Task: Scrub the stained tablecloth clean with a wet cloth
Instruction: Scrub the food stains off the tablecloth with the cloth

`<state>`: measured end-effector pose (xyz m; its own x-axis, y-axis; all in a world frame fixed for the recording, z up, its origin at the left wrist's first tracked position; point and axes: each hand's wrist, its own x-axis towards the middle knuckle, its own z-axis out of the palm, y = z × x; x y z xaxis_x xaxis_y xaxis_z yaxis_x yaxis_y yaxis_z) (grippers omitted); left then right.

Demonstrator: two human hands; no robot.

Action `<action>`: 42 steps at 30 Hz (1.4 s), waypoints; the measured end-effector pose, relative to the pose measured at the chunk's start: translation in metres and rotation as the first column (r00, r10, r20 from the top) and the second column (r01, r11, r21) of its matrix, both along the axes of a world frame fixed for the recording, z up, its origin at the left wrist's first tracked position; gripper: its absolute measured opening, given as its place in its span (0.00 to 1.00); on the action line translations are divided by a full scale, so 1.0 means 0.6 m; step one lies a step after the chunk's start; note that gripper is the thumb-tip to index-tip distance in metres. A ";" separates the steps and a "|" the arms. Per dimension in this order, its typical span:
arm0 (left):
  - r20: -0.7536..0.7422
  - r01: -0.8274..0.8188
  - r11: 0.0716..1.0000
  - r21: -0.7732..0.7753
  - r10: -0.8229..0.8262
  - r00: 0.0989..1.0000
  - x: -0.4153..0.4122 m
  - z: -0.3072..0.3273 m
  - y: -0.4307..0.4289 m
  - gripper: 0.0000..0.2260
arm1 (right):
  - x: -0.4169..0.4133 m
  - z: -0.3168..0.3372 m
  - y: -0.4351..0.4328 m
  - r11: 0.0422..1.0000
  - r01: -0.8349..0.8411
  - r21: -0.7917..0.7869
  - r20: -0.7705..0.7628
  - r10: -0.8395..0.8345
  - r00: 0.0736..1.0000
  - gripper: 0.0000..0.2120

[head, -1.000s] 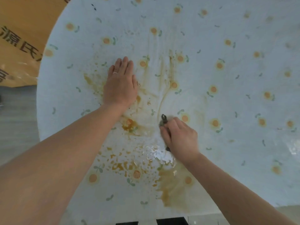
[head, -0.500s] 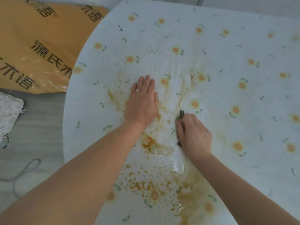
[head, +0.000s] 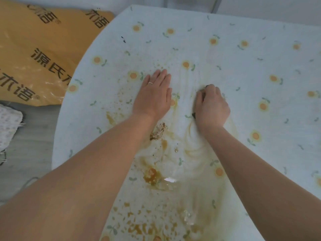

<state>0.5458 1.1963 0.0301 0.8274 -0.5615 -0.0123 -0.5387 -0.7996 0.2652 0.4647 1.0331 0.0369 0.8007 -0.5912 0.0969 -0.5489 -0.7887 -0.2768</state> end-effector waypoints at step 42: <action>0.028 -0.046 0.997 -0.070 0.048 0.998 0.015 -0.002 -0.010 0.22 | -0.163 0.006 0.021 0.821 -0.566 0.078 0.044 0.564 0.824 0.12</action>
<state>0.5547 1.1905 0.0291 0.8522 -0.5207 0.0503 -0.5096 -0.8046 0.3050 0.3668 1.0456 0.0405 0.9955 -0.0420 0.0853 -0.0084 -0.9325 -0.3610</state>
